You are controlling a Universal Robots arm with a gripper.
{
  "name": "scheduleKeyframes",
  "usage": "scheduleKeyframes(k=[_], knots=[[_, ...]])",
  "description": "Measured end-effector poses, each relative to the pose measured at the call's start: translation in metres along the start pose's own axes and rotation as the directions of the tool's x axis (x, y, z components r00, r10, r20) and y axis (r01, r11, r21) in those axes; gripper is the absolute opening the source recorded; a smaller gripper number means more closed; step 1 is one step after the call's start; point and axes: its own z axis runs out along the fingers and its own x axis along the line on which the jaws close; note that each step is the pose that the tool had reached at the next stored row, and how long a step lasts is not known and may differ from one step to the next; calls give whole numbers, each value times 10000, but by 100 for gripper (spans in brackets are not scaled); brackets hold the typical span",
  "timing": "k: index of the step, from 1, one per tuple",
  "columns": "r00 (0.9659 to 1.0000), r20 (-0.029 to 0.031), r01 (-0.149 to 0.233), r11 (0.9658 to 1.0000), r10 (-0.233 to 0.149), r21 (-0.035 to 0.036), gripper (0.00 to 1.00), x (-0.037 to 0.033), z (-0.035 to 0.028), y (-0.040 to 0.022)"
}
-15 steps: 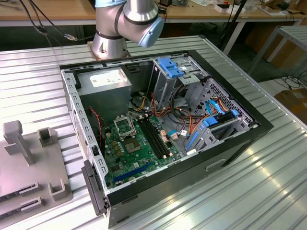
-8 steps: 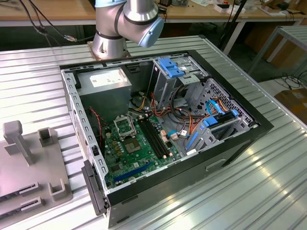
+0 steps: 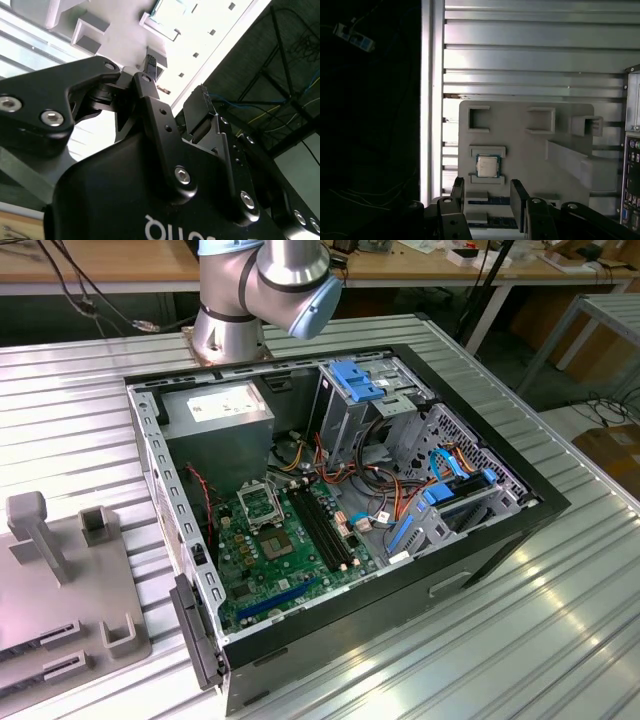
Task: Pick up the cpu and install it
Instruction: 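Pick up the cpu and move it towards the insertion slot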
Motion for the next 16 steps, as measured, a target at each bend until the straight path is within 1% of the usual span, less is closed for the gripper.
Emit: scheduleKeyframes(k=[3,7,16], knots=[[10000,8,12,10000,-12,1,50,20,35,-12],[10000,22,18,10000,-18,-1,50,35,61,-21],[10000,19,19,10000,-19,1,50,36,63,-22]])
